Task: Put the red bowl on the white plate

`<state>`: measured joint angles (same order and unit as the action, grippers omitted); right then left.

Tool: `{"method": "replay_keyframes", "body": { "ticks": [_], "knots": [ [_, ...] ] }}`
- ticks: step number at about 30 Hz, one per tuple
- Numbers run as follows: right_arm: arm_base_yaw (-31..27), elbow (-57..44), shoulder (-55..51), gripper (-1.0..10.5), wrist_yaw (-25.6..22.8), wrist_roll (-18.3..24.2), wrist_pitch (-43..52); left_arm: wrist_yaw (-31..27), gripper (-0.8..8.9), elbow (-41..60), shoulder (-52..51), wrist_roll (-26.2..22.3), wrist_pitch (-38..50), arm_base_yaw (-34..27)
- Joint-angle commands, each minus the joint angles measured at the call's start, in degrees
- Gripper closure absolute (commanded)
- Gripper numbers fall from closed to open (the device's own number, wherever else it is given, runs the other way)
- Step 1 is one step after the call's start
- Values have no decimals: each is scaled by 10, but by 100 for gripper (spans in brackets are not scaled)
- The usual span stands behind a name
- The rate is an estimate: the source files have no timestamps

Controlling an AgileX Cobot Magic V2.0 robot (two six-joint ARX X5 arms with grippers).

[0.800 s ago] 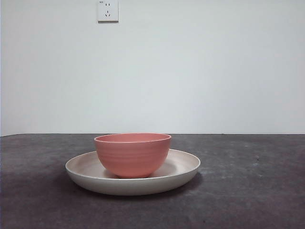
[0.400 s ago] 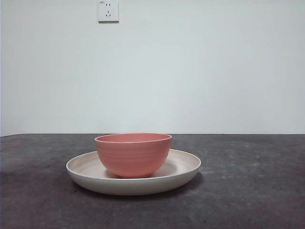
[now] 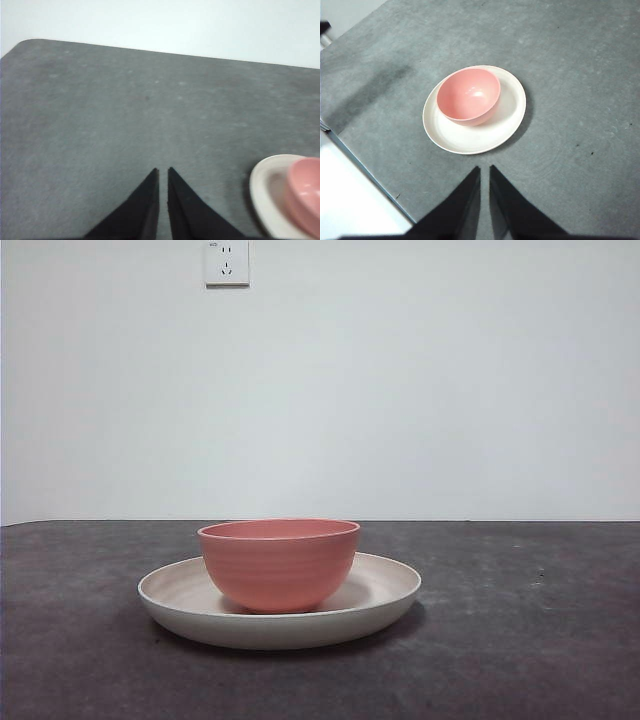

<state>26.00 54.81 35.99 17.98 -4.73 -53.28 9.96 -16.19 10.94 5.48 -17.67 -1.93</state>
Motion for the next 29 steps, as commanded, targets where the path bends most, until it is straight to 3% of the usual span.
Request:
{"method": "replay_keyframes", "body": {
  "ticks": [1,5,12,29],
  "knots": [
    [4,4,2,921,0,3,7,-10,786,46,-36,-3,35,-6],
    [4,4,2,921,0,3,7,-16,786,88,-78,-5,35,-7],
    [4,3,2,922,0,3,6,-104,786,130,-108,-5,51,-7],
    [4,4,2,921,0,3,7,-105,786,155,-108,-14,70,7]
  ]
}}
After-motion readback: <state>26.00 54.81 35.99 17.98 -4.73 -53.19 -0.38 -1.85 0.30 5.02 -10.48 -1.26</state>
